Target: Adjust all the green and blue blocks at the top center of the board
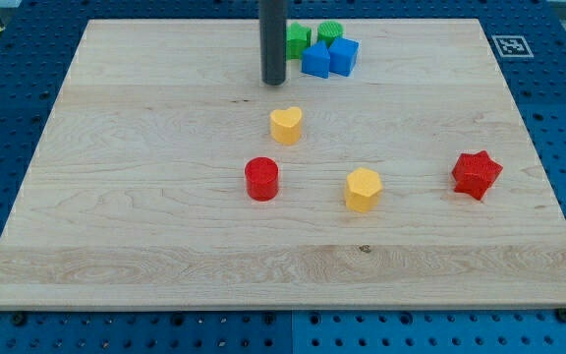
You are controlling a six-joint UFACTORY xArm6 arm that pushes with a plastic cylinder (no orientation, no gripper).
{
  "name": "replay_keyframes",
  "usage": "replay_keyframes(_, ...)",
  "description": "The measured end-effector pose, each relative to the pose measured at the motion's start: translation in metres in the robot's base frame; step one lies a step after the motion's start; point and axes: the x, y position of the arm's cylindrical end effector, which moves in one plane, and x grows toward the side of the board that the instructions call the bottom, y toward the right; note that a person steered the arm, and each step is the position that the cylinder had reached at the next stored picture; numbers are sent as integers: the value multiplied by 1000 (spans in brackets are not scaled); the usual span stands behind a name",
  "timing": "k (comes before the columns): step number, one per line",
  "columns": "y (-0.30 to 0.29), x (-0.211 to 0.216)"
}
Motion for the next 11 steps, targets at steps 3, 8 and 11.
replay_keyframes(3,125,-12)
replay_keyframes(8,166,-76)
replay_keyframes(11,108,-84)
